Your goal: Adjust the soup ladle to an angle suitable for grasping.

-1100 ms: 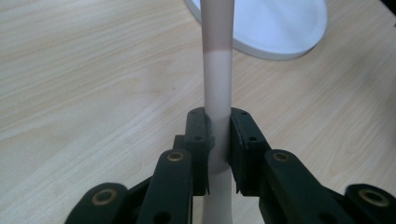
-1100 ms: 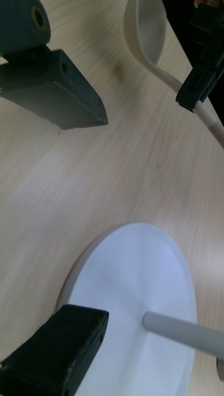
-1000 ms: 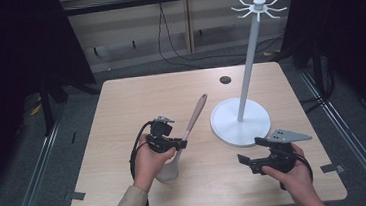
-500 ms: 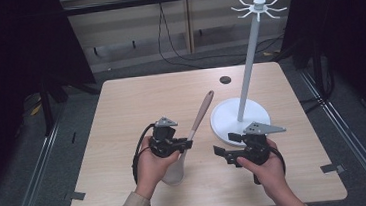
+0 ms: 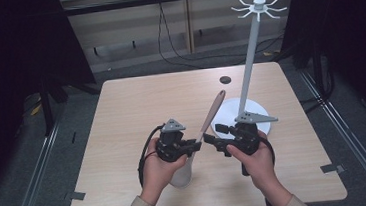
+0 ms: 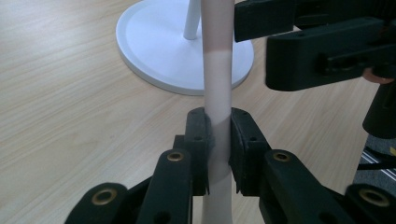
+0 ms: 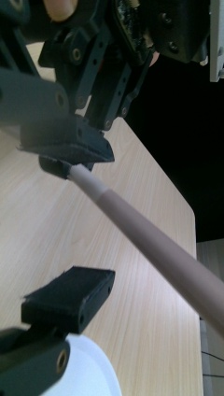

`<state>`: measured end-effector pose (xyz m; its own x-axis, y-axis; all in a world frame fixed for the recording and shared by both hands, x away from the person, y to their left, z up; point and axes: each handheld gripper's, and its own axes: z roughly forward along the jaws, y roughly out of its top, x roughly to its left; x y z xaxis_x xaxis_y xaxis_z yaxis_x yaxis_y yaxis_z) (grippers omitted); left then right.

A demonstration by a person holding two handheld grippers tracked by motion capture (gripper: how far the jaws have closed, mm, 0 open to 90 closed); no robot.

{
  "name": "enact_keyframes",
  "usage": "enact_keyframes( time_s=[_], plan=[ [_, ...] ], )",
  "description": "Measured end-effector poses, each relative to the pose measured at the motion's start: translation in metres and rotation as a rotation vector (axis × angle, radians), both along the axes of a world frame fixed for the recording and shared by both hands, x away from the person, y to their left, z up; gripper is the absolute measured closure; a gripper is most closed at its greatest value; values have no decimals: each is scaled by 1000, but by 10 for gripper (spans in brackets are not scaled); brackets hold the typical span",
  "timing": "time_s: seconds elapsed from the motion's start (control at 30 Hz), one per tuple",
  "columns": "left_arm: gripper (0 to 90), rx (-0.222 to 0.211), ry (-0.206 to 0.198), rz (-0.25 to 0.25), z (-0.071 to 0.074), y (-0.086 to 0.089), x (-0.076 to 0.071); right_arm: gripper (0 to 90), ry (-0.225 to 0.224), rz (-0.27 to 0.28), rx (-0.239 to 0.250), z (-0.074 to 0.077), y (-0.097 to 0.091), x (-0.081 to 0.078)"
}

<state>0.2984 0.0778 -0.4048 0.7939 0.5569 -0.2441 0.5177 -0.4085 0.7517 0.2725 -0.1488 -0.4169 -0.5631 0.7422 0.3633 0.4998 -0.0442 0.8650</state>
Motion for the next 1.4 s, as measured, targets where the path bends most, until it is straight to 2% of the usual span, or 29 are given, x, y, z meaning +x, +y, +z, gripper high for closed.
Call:
enact_keyframes(
  time_s=[0.2,0.23,0.27,0.3,0.37,0.43,0.6,0.63,0.67,0.87,1.0,1.03,1.1,1.17,1.23,1.27,1.4],
  plan=[
    [787,-12,-14,-11,1,-3,-4,471,27,-17,25,0,6,4],
    [787,-15,-18,-16,1,-4,-4,493,28,-20,29,0,7,4],
    [787,-17,-19,-17,1,-5,-4,561,40,-29,47,0,8,5],
    [787,-13,-20,-23,2,-6,-5,561,40,-29,47,0,8,5],
    [787,-16,-31,-22,2,-7,-6,658,54,-36,84,1,7,5],
    [787,-25,-38,-20,2,-7,-6,670,55,-38,101,2,7,5],
    [785,-65,-56,-20,3,-10,-7,780,46,-33,189,10,8,2],
    [785,-65,-56,-20,3,-10,-7,780,46,-33,189,10,8,2],
    [784,-88,-58,-17,4,-10,-7,785,21,-29,186,14,10,1],
    [776,-128,-74,-16,6,-10,-7,787,-19,-12,180,21,8,1],
    [637,-140,-83,-4,6,-8,-6,787,-67,-4,147,27,1,1],
    [637,-137,-88,-2,6,-8,-6,787,-67,-4,147,27,1,1],
    [528,-127,-103,1,4,-8,-6,787,-72,-3,147,28,-6,3],
    [469,-128,-100,2,3,-7,-6,787,-82,-2,143,29,-10,4],
    [377,-122,-107,12,1,-8,-6,787,-100,1,114,31,-13,4],
    [298,-114,-118,22,-2,-6,-5,787,-109,5,97,32,-16,4],
    [236,-110,-122,31,-6,-4,-4,787,-116,8,88,35,-20,6]
  ],
)
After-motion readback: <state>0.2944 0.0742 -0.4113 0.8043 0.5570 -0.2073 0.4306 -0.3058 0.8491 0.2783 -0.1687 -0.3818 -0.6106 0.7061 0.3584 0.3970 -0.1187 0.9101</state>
